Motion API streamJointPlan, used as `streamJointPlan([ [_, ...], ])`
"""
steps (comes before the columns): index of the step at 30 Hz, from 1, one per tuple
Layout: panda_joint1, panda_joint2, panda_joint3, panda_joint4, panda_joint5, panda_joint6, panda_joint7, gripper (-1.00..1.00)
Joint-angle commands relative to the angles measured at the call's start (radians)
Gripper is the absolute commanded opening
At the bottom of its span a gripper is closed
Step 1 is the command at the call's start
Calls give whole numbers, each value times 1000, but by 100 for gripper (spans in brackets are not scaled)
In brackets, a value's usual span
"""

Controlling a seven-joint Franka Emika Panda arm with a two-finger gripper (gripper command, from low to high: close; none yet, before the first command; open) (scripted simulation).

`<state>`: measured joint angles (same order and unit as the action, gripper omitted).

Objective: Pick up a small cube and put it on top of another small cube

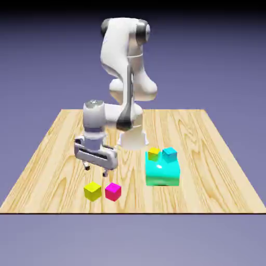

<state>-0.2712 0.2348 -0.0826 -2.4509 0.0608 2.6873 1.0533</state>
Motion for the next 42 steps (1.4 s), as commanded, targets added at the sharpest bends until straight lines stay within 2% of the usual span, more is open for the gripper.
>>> streamJointPlan([
  [1, -8, 22, -2, 10, 2, -10, 9, 0],
  [8, -35, 214, 32, 43, 34, 149, -16, 0],
  [9, -35, 214, 32, 43, 34, 149, -16, -100],
  [16, 14, -3, 6, -2, 3, -22, -10, -100],
  [36, 641, -726, 233, -344, 27, -400, -549, -100],
  [37, 641, -726, 233, -344, 27, -400, -549, -100],
  [42, 637, -568, 245, -403, 21, -183, -540, -100],
])
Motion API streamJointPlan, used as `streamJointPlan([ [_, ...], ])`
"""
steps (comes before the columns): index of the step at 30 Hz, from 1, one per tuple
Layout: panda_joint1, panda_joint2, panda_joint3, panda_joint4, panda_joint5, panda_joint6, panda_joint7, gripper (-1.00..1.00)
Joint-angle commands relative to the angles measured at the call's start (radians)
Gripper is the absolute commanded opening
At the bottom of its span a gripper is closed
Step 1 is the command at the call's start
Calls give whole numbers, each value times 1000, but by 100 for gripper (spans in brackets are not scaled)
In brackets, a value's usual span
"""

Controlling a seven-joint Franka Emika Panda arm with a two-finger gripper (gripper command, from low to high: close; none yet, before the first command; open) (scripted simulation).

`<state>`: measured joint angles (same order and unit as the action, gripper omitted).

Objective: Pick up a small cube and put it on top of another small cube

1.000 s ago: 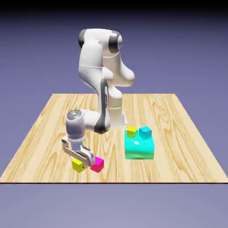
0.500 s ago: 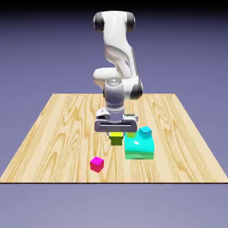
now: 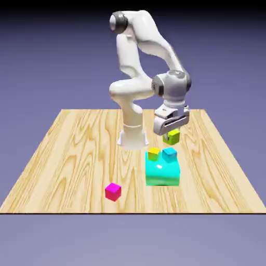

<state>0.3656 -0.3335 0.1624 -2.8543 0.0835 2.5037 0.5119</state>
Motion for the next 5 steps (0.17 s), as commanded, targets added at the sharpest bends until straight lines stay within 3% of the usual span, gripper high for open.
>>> streamJointPlan([
  [1, -1, 26, 2, -10, -3, 36, 3, -100],
  [2, -1, 26, 2, -10, -3, 36, 3, 100],
  [5, 1, -37, -3, 14, 0, -51, -1, 100],
])
